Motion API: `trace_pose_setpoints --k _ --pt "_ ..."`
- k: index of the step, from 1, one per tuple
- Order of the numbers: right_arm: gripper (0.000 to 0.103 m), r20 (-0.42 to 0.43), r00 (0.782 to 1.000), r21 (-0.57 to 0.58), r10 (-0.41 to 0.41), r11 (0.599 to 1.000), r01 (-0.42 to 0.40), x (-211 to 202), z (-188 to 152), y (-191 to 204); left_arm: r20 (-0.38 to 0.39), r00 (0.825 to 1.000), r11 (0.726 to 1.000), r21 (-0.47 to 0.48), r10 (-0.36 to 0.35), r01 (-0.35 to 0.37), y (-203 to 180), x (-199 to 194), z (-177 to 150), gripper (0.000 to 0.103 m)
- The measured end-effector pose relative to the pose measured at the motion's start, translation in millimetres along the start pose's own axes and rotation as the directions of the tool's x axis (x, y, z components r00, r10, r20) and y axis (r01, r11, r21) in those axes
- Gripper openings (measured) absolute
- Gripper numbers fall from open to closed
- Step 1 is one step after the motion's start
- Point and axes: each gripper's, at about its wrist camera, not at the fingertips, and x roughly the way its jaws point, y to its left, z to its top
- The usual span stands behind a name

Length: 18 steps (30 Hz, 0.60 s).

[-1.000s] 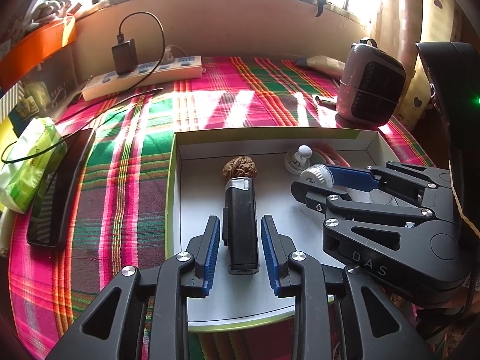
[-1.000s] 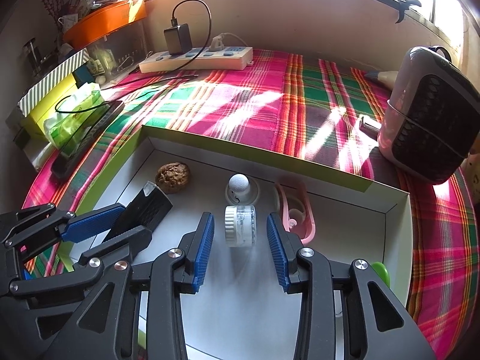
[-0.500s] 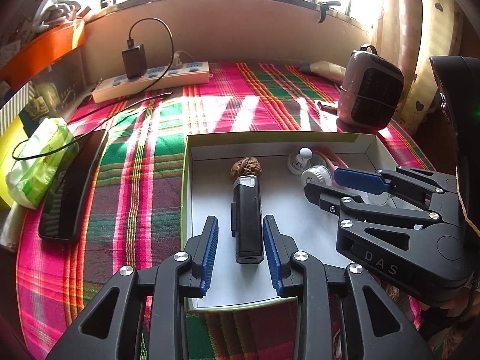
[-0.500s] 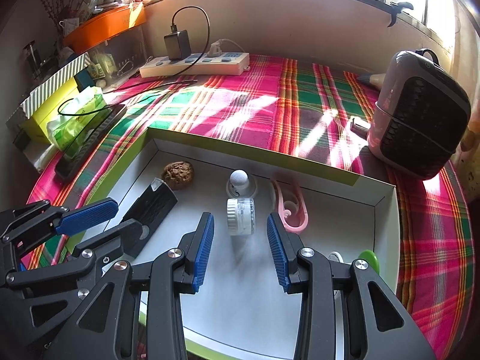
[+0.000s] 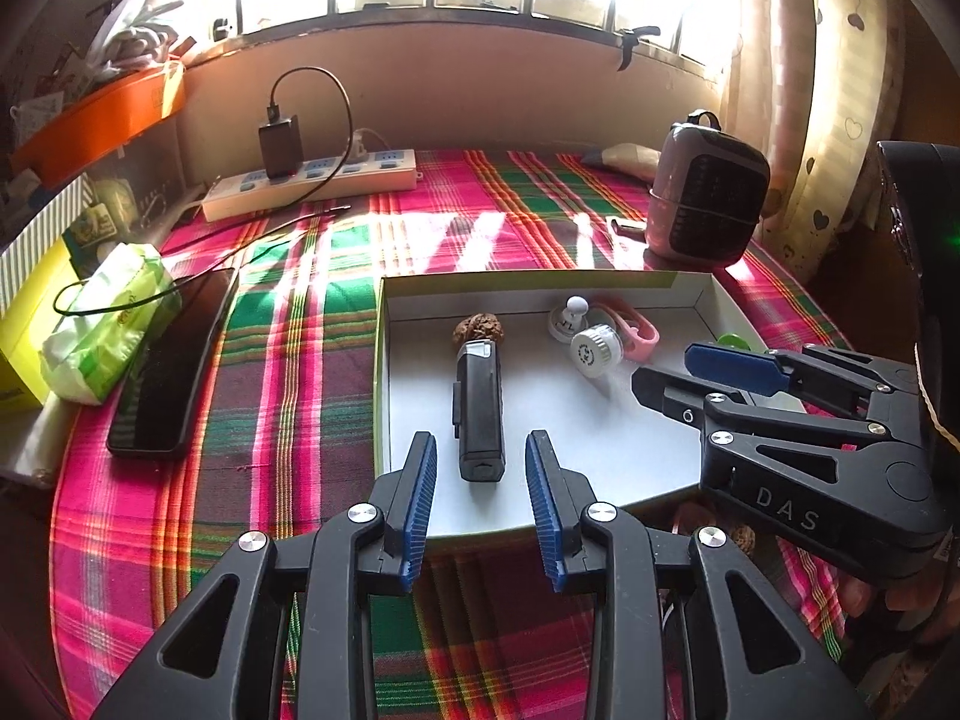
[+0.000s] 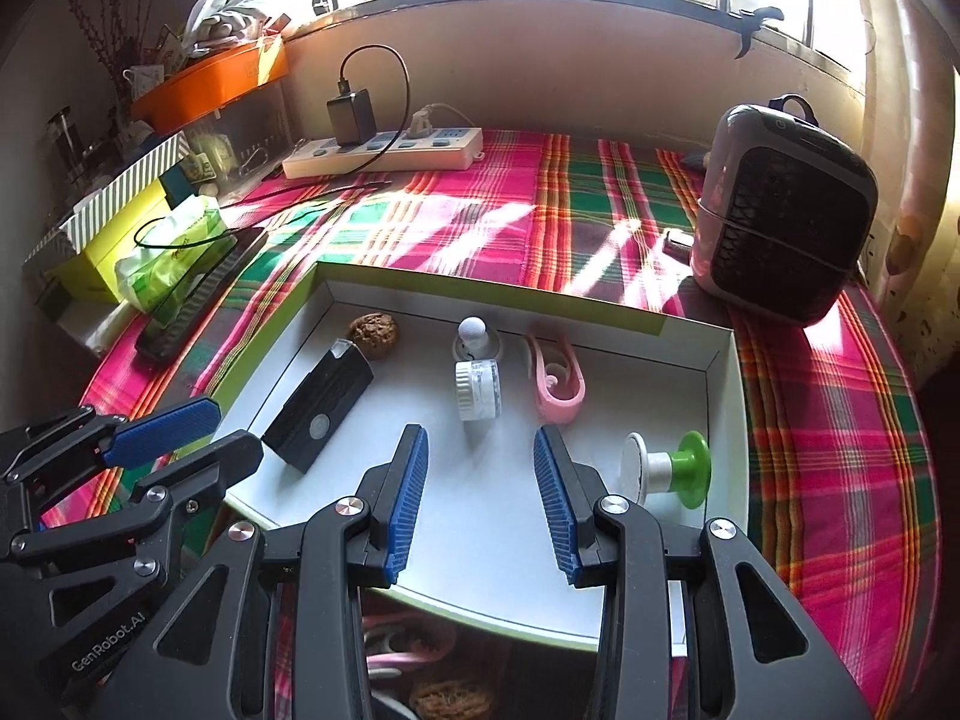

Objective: Organize objects
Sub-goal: 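Open the left tool to set down the black case while the right tool releases the white jar, then withdraw both tools from the box toward the remaining items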

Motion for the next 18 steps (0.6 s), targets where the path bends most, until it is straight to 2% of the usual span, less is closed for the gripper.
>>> trace_pose_setpoints --k 7,18 --pt "0.039 0.029 0.999 -0.003 -0.018 1.000 0.018 -20.5 -14.4 3.7 0.007 1.000 1.000 -0.003 -0.022 0.022 -2.0 -14.4 -11.9 0.029" --pt "0.039 0.069 0.997 0.054 -0.019 0.998 0.015 -51.5 -44.1 -2.2 0.002 0.996 0.996 0.000 -0.085 0.085 -5.8 -32.4 -35.4 0.030"
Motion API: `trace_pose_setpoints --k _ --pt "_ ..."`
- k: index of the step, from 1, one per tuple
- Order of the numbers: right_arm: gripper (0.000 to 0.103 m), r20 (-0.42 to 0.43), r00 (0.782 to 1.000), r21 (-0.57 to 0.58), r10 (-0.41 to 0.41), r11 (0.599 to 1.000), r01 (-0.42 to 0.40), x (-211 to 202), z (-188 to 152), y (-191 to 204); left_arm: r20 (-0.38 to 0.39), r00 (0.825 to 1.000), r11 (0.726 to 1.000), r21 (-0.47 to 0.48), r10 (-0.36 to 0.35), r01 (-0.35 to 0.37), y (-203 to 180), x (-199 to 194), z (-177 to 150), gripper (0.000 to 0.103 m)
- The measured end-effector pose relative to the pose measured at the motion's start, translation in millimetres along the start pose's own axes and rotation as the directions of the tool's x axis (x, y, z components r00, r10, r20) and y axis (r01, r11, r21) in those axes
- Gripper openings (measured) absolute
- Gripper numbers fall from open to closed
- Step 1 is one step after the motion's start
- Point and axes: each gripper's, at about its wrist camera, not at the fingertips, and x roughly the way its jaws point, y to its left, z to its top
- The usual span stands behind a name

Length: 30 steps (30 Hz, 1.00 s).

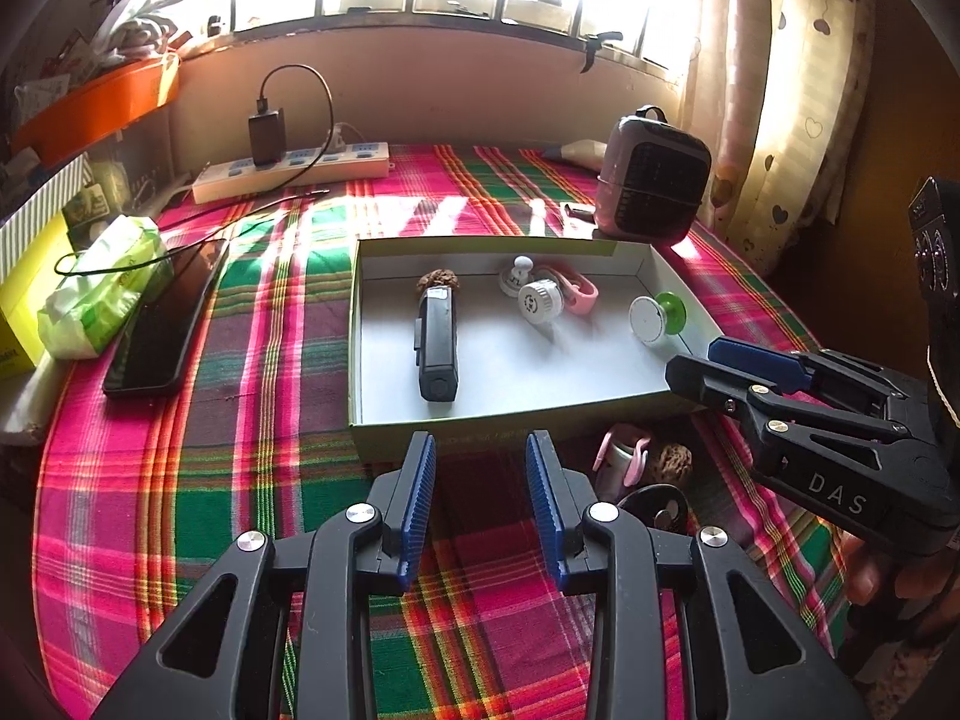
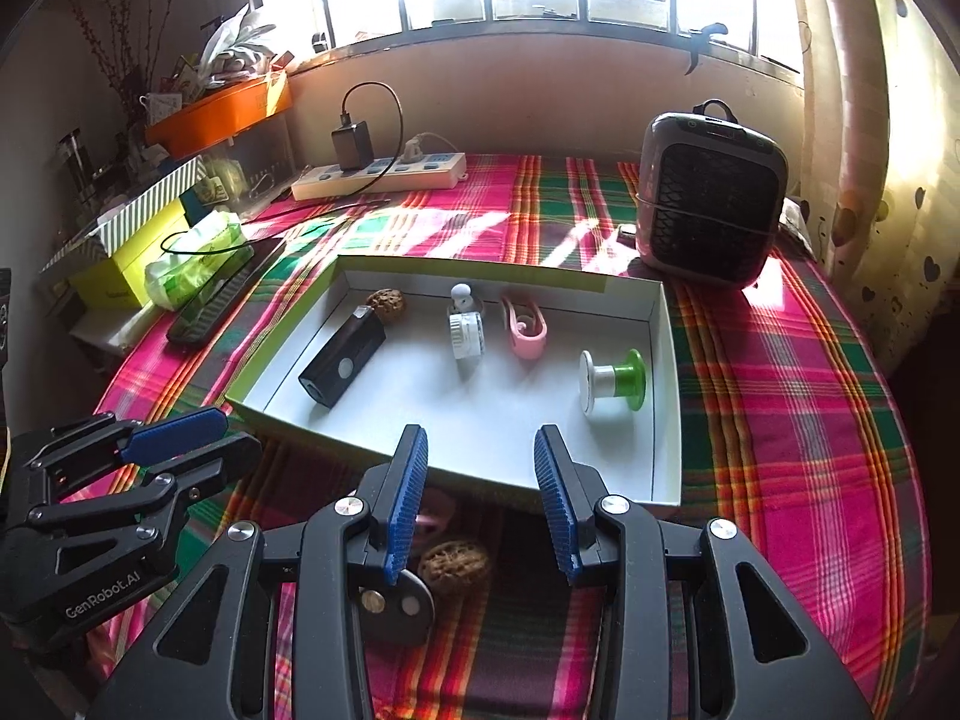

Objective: Organize objects
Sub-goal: 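Withdraw both tools from the box toward the remaining items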

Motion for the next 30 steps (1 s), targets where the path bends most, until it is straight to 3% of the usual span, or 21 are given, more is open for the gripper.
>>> trace_pose_setpoints --k 10,19,30 --pt "0.047 -0.012 0.998 0.067 0.063 0.996 -0.062 -10.7 -37.5 0.0 -0.033 0.999 0.999 -0.013 -0.042 0.042 -1.9 0.7 -20.9 0.030" --pt "0.052 -0.067 0.991 0.073 0.118 0.991 -0.113 6.2 -55.6 15.9 -0.047 0.998 0.998 -0.038 -0.049 0.047 3.8 2.3 -30.8 0.031" --pt "0.052 -0.075 0.995 0.086 0.064 0.995 -0.057 16.4 -54.4 16.9 -0.059 0.997 0.998 -0.047 -0.054 0.052 8.8 6.3 -33.1 0.031"
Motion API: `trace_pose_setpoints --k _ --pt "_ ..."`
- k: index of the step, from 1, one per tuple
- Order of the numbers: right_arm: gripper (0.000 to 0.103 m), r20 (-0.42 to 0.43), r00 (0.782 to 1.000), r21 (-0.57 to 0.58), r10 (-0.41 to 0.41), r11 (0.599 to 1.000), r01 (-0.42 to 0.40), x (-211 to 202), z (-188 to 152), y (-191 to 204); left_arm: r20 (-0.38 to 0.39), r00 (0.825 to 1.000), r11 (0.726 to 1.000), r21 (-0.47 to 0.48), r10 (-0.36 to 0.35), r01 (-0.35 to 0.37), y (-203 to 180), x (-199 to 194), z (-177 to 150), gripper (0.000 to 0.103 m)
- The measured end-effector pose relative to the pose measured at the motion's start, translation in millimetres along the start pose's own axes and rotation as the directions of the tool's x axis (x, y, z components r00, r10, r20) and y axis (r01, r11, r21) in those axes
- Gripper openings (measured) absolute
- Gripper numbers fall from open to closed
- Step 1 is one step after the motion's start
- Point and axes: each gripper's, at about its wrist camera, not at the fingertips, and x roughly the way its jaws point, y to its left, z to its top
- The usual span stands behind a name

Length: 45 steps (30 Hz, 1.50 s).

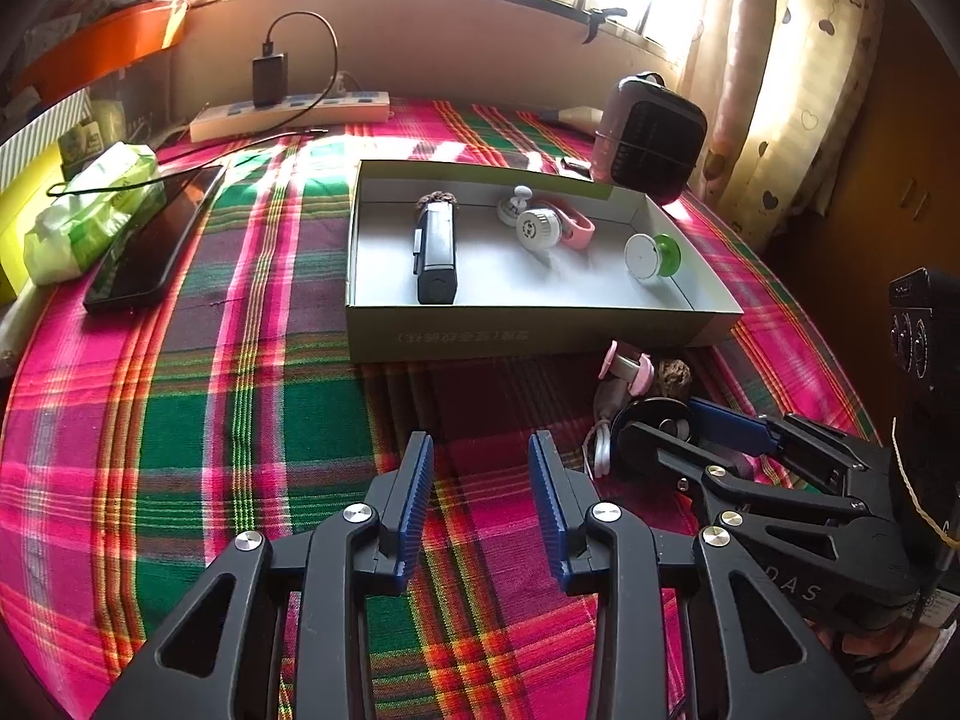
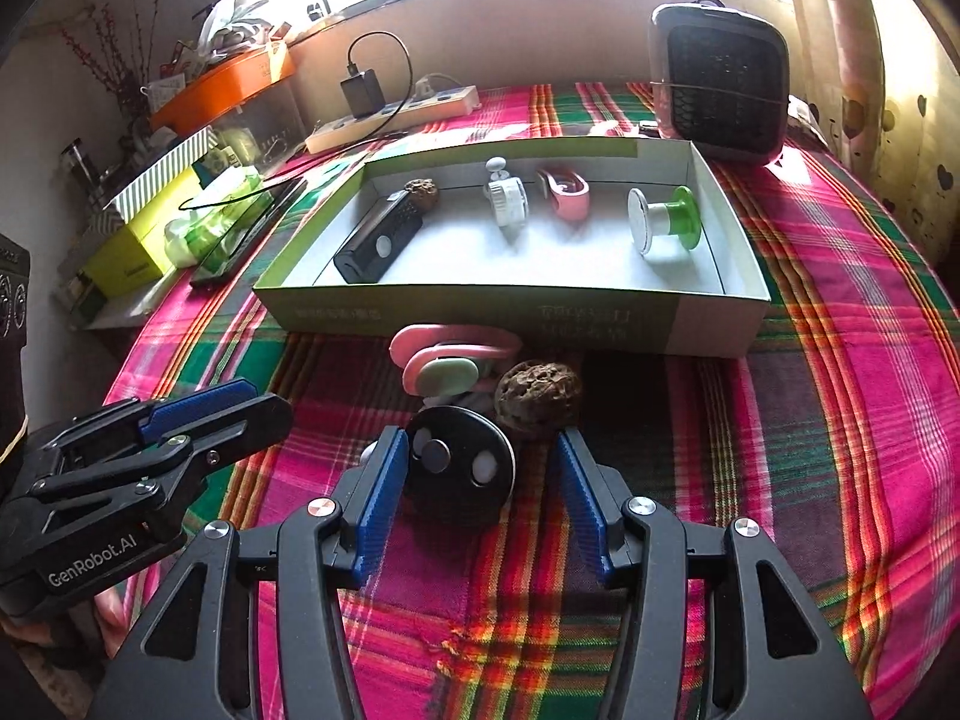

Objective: Organize objects
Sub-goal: 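Withdraw both tools from the box toward the remaining items, then grasp the black round disc with the right tool while the left tool grasps the pink hook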

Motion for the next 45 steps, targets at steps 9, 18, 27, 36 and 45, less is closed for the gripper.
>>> trace_pose_setpoints --k 9,18,27,36,45 --pt "0.034 0.014 1.000 0.009 -0.004 1.000 0.004 -4.3 -2.0 -3.7 -0.011 1.000 1.000 0.001 -0.011 0.011 0.0 5.0 1.1 0.031" --pt "0.028 0.029 1.000 0.021 0.000 1.000 -0.001 -10.7 -6.3 -8.9 -0.019 1.000 1.000 0.011 -0.023 0.023 -5.3 7.9 1.2 0.031" --pt "0.028 0.045 0.999 0.070 -0.028 0.997 0.025 -22.4 -14.5 -32.2 -0.020 0.996 0.996 0.024 -0.087 0.087 -16.6 10.9 5.4 0.035" --pt "0.028 0.053 0.997 0.113 -0.059 0.992 0.053 -30.4 -16.8 -54.8 -0.050 0.990 0.989 0.063 -0.128 0.131 -35.8 25.3 11.4 0.040" --pt "0.028 0.059 0.997 0.124 -0.057 0.991 0.049 -30.8 -15.3 -64.2 -0.065 0.992 0.987 0.112 -0.109 0.115 -50.5 40.3 19.8 0.040"
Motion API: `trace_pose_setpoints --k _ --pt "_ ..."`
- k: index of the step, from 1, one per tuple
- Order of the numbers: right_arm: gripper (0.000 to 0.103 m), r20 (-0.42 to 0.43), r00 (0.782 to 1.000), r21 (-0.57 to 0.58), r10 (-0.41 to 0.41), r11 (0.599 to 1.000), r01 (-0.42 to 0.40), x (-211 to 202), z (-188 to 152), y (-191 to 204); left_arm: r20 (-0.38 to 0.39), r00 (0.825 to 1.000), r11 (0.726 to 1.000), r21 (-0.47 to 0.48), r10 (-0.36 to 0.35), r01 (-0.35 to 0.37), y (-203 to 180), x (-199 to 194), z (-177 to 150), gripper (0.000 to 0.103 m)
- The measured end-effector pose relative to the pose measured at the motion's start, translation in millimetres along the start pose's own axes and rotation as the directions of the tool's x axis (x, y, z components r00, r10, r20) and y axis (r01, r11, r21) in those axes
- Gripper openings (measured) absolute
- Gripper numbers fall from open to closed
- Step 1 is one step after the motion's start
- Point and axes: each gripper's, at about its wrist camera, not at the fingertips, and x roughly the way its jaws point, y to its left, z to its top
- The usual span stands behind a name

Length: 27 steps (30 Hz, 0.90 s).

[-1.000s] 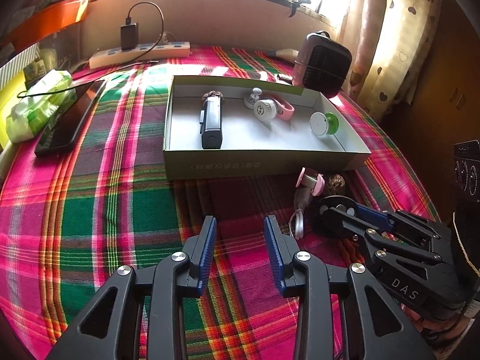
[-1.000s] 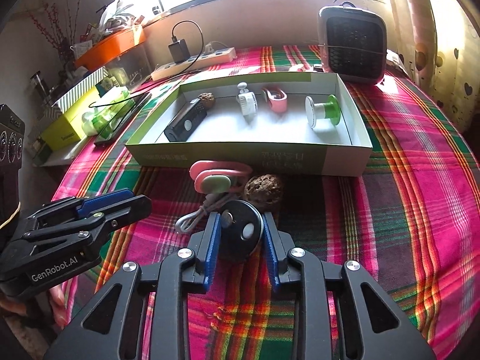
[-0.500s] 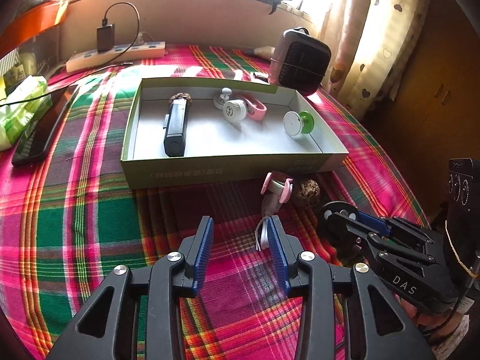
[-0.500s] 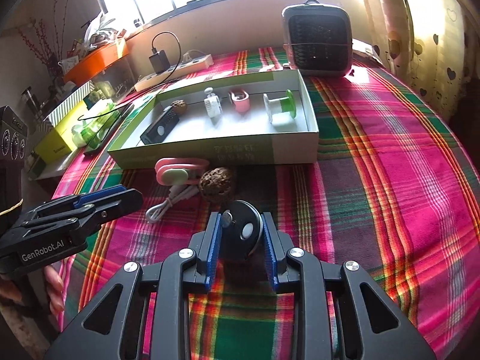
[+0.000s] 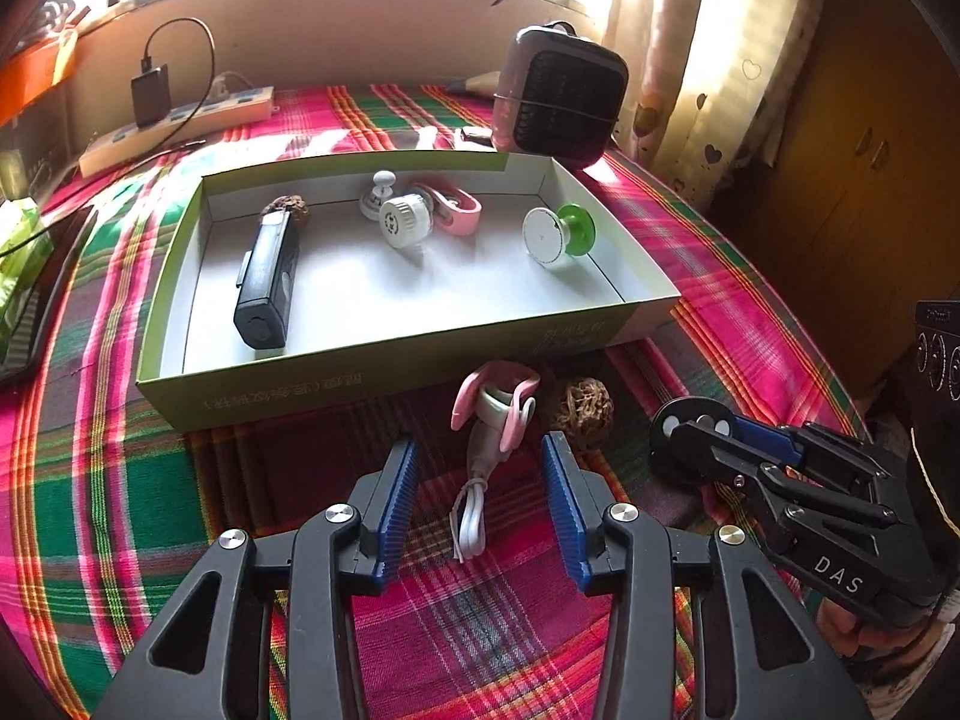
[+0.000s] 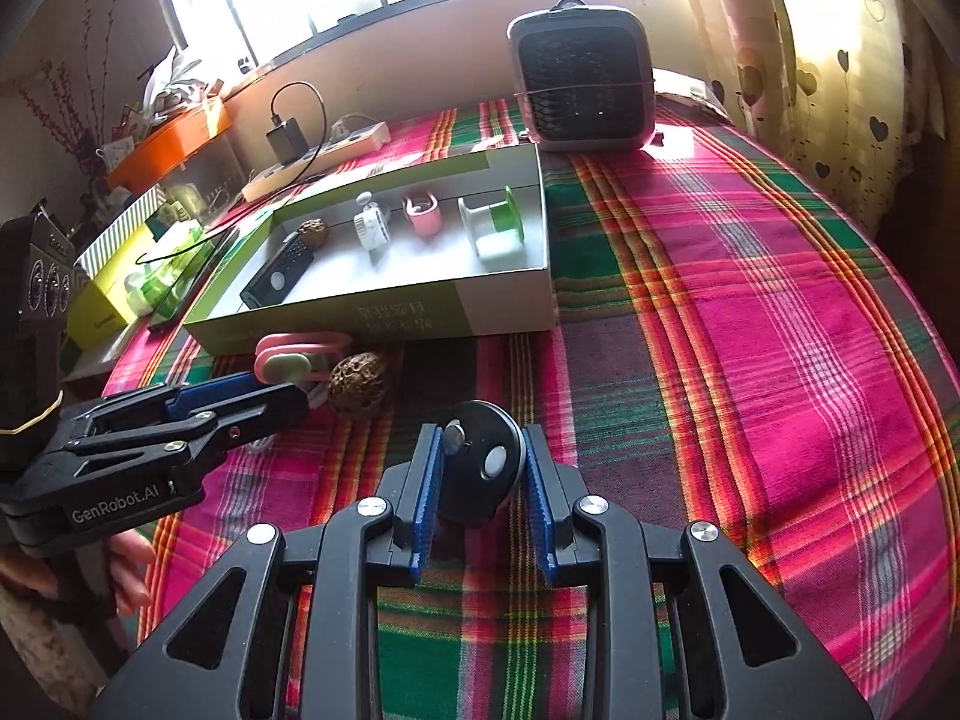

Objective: Organize objects
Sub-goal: 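Grasp the black round disc with the right tool while the left tool grasps the pink hook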

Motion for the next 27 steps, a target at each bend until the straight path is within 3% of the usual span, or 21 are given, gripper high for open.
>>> trace_pose_setpoints --k 17,21,27 --pt "0.028 0.002 1.000 0.005 0.008 1.000 -0.008 1.5 2.0 -4.5 0.022 1.000 1.000 -0.008 0.011 -0.011 -0.2 10.8 12.1 0.039" --pt "0.028 0.002 1.000 0.005 0.008 1.000 -0.008 1.5 2.1 -4.4 0.034 0.999 1.000 -0.010 0.001 -0.001 -1.2 7.9 12.0 0.027" --pt "0.028 0.002 1.000 0.005 0.008 1.000 -0.008 1.5 2.2 -4.1 0.050 0.999 1.000 -0.031 0.002 0.000 3.0 3.0 12.5 0.025"
